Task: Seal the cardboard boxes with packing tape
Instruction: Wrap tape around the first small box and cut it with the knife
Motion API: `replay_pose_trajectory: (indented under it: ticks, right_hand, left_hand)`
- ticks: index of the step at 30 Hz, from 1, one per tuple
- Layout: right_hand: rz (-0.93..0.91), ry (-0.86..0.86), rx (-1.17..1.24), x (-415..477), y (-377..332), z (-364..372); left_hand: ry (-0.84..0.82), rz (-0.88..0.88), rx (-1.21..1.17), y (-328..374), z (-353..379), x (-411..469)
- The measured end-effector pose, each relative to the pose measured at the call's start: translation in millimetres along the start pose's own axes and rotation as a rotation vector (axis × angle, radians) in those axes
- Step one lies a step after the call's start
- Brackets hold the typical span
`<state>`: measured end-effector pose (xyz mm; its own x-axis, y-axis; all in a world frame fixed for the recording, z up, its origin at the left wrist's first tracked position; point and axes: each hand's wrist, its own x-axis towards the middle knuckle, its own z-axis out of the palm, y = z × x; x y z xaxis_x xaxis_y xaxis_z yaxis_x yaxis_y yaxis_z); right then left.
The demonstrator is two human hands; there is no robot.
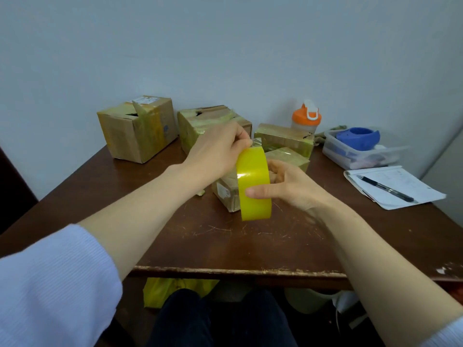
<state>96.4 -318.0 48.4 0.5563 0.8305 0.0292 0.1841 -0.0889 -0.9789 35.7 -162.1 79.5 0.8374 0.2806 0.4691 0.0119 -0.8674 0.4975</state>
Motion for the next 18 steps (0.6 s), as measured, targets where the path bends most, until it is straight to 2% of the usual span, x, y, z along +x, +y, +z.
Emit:
replay_pose_trajectory:
  ticks: [3,6,9,15,18]
  right_hand:
    - [0.004,0.062,0.065,-3,-7,-12]
    - [0.046,0.192,0.091,-1,-9,-27]
    - [0.063,0.228,0.097,-2,-6,-32]
    - [0.177,0.16,0.186,-13,10,-46]
    - [0.189,0.128,0.2,-14,15,-44]
  left_hand:
    - [-0.071,-0.066,0.03,-7,8,19]
    - [-0.095,-0.184,-0.154,-10,23,31]
    - [-0.076,-0.293,-0.296,-12,36,40]
    - [0.009,-0.468,-0.317,-46,40,49]
    - [-0.011,-0.504,-0.305,-62,48,43]
